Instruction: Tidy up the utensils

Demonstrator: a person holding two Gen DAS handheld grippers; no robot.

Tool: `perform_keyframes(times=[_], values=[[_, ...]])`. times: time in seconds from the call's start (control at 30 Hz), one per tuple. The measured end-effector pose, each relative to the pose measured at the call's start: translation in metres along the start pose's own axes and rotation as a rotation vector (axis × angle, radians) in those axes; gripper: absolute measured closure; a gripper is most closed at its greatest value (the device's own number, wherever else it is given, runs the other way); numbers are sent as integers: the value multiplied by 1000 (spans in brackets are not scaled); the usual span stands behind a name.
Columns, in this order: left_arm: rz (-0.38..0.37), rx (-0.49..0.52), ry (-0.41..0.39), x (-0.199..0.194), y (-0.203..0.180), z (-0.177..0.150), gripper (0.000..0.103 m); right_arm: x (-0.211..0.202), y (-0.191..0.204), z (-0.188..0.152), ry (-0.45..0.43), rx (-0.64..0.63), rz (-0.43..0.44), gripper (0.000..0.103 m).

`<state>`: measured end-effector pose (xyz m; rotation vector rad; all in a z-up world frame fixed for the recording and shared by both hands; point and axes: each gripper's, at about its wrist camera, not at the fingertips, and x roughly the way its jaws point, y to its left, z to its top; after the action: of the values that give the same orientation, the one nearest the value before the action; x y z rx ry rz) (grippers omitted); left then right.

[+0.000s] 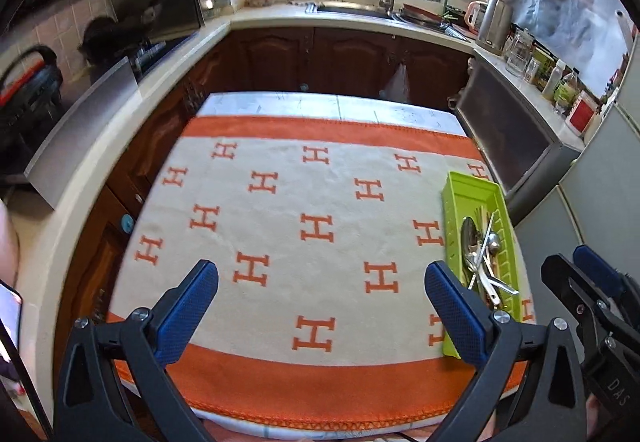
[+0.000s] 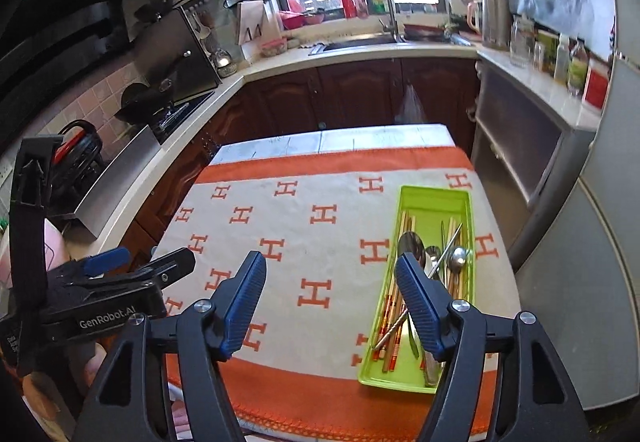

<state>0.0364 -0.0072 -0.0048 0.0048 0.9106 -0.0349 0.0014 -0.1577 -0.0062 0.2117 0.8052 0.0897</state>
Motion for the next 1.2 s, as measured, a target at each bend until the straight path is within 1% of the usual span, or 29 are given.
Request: perform_keyframes(times=[0.07, 0.1, 0.2, 0.33, 0.53, 0.67, 0.8, 1.2], values=[[38, 23, -21, -4, -5, -1, 1, -8, 6, -1, -20, -11, -14, 32], [46, 26, -27, -6, -6, -2, 1, -12, 8, -2, -28, -15, -21, 31], [49, 25, -31, -7, -10, -6, 1, -19, 9, -5, -41, -9, -34, 30], [71, 30, -41, -9, -14, -10, 1, -19, 4, -10, -30, 15, -32, 30], [65, 27, -61, -13, -16, -13, 1, -4, -7, -17, 1, 44, -27, 30], [67, 28, -56, -13, -16, -14, 1, 1, -14, -20, 9, 62, -21, 30], [60, 27, -44, -12, -15, -14, 1, 6, -14, -21, 14, 57, -17, 30], [58, 38, -43, -9, -17, -14, 1, 13, -12, -26, 28, 62, -14, 30]])
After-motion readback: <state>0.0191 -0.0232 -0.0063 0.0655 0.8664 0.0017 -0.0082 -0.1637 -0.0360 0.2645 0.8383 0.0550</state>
